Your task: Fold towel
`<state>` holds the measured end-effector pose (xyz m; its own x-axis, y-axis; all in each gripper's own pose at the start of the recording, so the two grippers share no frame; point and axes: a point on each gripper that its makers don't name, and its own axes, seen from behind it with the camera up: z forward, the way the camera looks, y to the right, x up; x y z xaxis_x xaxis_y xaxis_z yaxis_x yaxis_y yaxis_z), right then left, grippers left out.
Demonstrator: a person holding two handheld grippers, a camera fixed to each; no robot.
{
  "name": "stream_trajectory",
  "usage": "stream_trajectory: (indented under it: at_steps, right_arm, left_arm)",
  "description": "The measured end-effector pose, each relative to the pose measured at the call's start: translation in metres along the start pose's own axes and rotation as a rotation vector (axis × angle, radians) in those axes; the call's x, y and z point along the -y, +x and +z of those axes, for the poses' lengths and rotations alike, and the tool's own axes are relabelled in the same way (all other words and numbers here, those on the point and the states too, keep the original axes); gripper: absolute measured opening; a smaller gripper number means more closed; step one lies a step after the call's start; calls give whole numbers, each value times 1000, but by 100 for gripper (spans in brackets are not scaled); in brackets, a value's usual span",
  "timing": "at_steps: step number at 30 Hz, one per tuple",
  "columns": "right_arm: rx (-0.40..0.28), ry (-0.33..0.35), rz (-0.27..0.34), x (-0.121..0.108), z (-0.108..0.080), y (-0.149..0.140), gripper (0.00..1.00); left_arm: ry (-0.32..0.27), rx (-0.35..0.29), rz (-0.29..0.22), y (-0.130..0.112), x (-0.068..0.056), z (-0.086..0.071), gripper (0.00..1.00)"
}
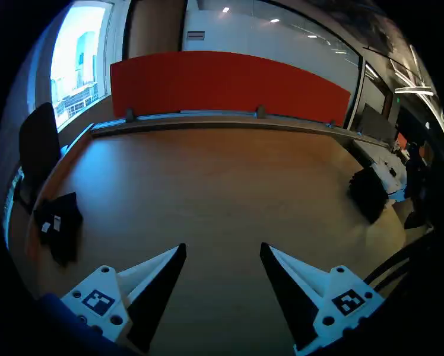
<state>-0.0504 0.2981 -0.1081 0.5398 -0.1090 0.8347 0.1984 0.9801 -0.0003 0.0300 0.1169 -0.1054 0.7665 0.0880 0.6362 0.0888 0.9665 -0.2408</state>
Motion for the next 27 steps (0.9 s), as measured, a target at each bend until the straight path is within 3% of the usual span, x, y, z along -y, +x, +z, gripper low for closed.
stream_trajectory:
  at_steps: [4,13,27]
  right_arm:
    - [-9,-17,11,-4,-5,-1,21]
    - [-26,-40,33,-8,-15,-3,64]
    - [-71,-38,60,2,-34,4,68]
  left_arm:
    - [-5,-3,1,1,-1,1,92]
    - [-11,-10,5,3,-1,0,92]
    - [-18,-27,5,7,3,-3,92]
